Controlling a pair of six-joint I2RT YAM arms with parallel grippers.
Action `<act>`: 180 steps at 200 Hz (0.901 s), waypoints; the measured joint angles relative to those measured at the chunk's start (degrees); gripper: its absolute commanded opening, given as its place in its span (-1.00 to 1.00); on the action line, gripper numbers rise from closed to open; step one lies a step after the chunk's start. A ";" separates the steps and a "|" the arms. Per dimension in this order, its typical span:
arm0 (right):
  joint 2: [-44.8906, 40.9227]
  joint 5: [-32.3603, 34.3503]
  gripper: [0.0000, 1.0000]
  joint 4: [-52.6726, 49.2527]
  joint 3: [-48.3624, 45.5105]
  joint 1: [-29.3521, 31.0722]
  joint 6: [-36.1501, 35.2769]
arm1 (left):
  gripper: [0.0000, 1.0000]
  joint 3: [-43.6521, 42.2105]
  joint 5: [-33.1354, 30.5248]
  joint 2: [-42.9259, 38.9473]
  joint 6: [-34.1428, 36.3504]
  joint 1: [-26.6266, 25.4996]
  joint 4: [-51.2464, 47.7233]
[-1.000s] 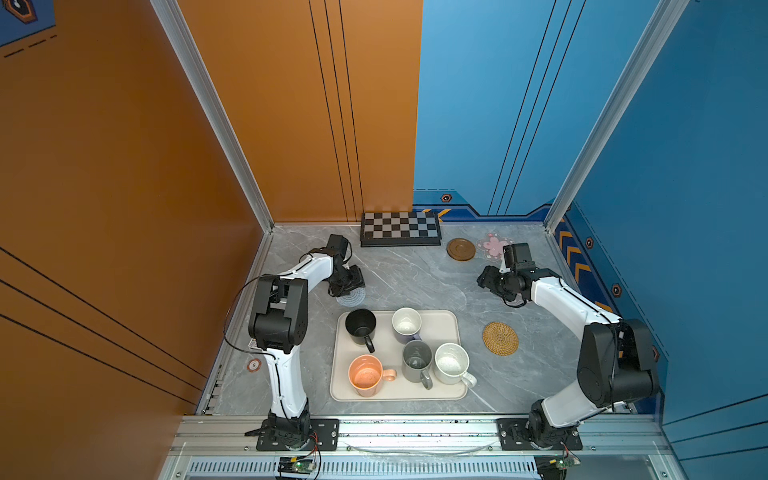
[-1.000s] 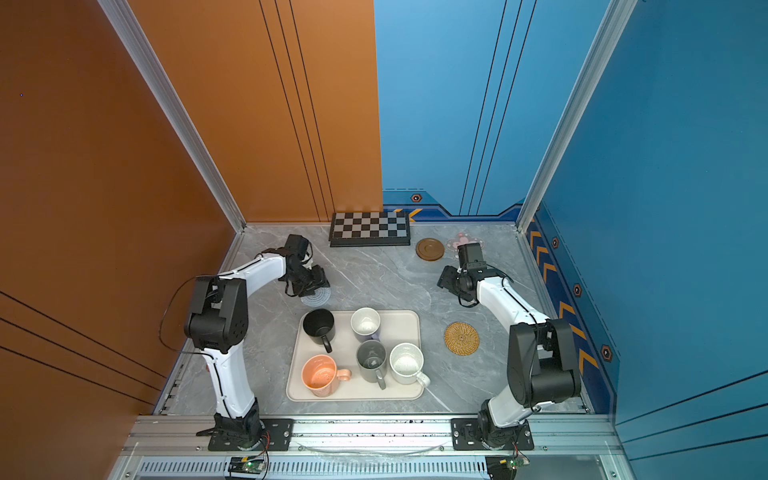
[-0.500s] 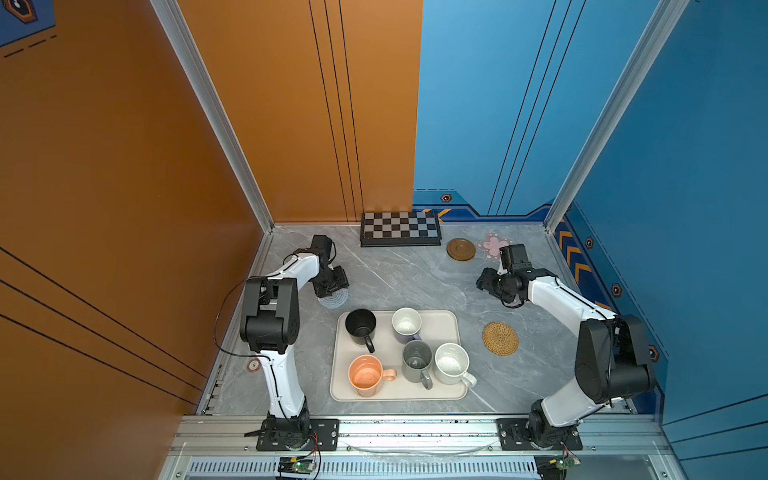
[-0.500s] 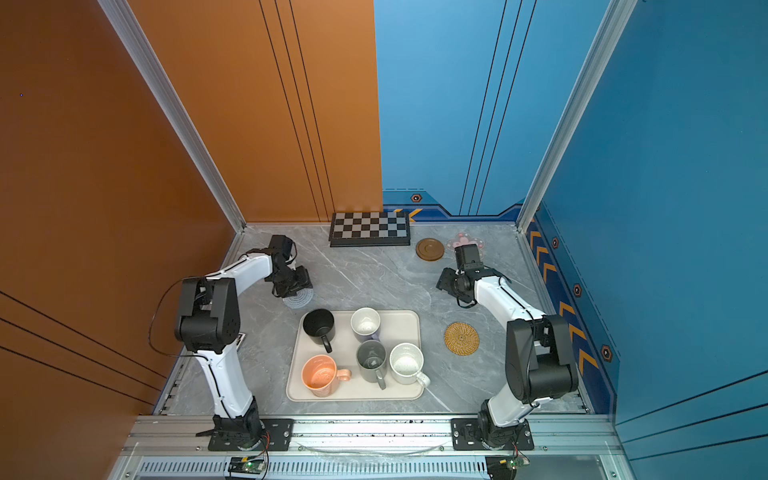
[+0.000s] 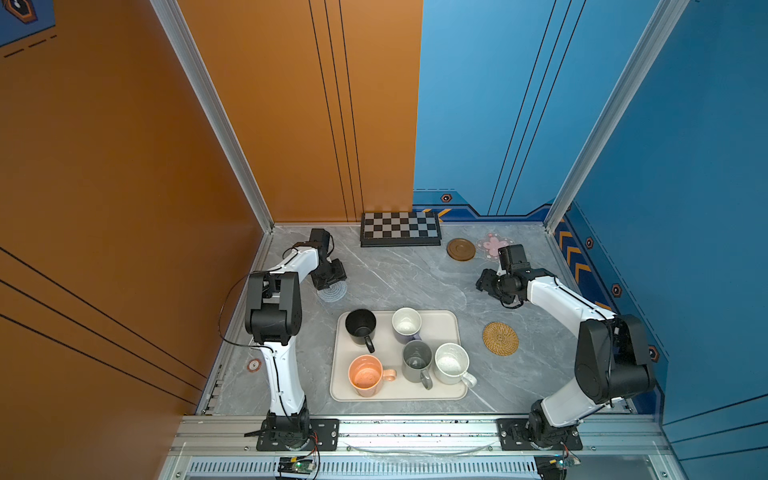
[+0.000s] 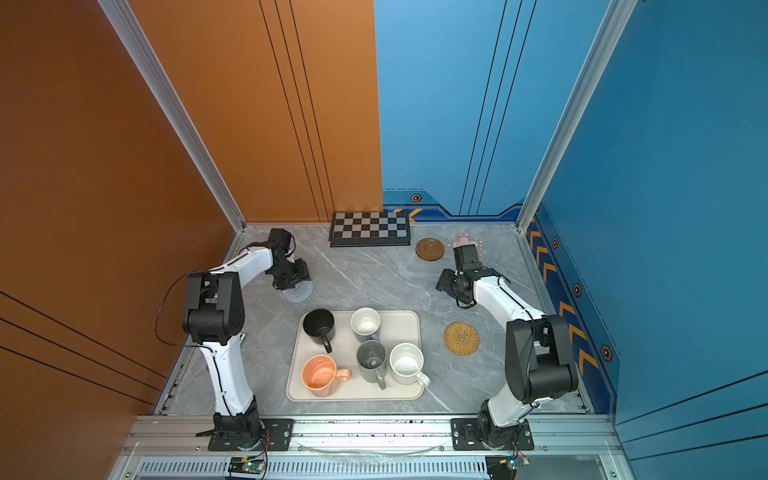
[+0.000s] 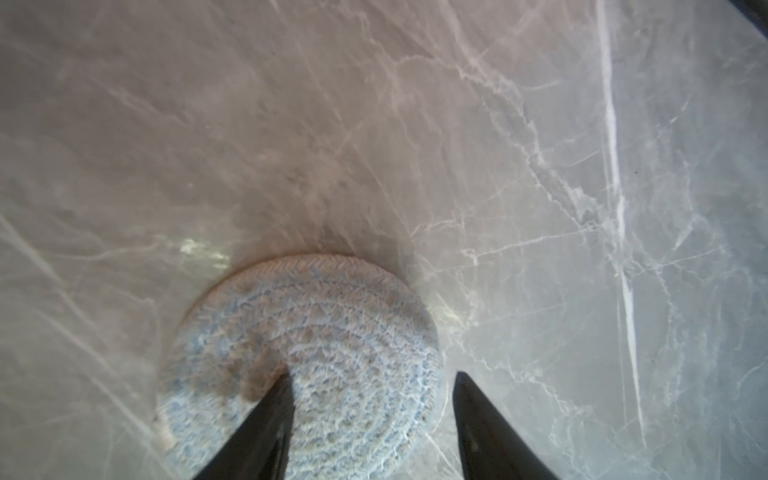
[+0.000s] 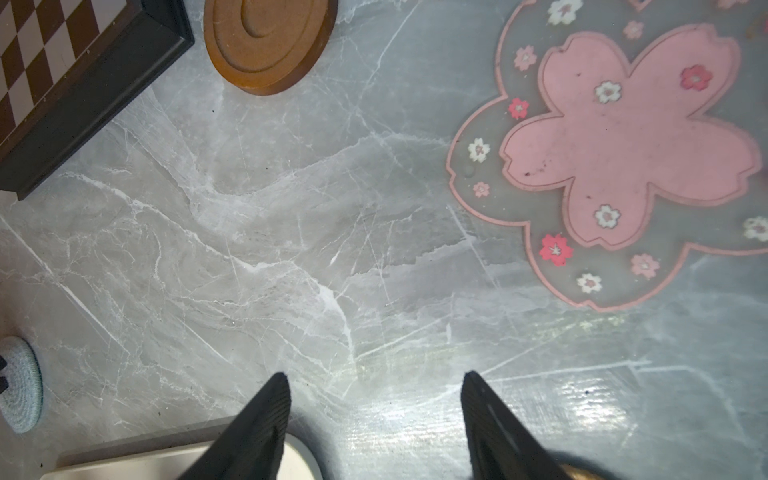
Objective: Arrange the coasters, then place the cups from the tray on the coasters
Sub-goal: 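Lower the left gripper onto the light-blue woven coaster, then raise the left gripper while the right gripper moves over the pink coasters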
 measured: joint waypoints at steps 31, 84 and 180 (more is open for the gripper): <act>0.00 0.39 0.36 -0.22 0.00 0.00 0.00 | 0.23 2.27 0.00 1.60 -0.02 0.00 -0.04; 0.00 0.68 0.36 -0.46 0.00 -0.02 -0.07 | 0.22 4.61 -0.24 3.21 -1.20 -0.02 0.11; -1.57 3.48 0.46 -3.87 6.36 -10.29 -3.98 | 0.38 3.82 1.14 -5.07 -1.01 -0.07 0.31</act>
